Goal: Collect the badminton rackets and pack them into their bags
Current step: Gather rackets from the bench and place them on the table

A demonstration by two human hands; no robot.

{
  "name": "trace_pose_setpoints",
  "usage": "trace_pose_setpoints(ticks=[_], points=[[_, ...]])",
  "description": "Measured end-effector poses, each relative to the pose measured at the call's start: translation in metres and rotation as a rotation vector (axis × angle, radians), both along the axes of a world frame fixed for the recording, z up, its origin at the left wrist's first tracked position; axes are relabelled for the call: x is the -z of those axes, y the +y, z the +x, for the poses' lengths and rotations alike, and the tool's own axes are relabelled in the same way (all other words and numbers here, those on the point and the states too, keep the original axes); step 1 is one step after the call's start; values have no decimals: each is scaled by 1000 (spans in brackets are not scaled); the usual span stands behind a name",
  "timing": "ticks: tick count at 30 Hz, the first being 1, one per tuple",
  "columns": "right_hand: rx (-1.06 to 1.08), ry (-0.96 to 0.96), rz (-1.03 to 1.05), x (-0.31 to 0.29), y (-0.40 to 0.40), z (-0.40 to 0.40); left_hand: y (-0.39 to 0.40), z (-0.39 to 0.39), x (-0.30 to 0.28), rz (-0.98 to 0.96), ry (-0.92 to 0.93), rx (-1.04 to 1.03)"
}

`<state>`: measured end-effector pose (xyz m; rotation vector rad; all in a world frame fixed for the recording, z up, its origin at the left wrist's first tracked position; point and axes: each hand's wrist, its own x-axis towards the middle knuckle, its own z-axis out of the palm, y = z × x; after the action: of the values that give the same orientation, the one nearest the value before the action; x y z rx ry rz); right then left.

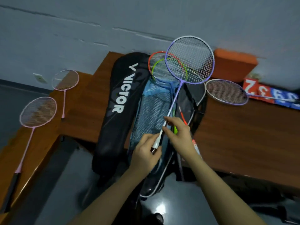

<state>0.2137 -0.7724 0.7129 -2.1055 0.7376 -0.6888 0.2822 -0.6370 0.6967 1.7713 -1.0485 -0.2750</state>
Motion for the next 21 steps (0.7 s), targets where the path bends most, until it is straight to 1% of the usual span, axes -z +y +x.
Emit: trace_pose_setpoints(ticks=[4, 8, 10, 12, 15, 18, 21], points=[[27, 33, -18, 0, -33, -30, -39, -24, -2, 23, 51, 31], [39, 5, 40, -2, -76, -43, -89, -27, -1, 35, 70, 60], [50, 22, 42, -3, -93, -49, -105, -29, 4, 32, 76, 39], [91, 61, -1, 0, -120, -58, -124, -34, 10, 33, 107, 18], [212, 129, -71, 8, -163, -79, -148, -43, 13, 45, 110, -1], [339, 230, -59, 19, -200, -97, -174, -39, 16, 130, 59, 40], [358, 382, -52, 28, -231, -103, -208, -35, 25, 227, -36, 86]])
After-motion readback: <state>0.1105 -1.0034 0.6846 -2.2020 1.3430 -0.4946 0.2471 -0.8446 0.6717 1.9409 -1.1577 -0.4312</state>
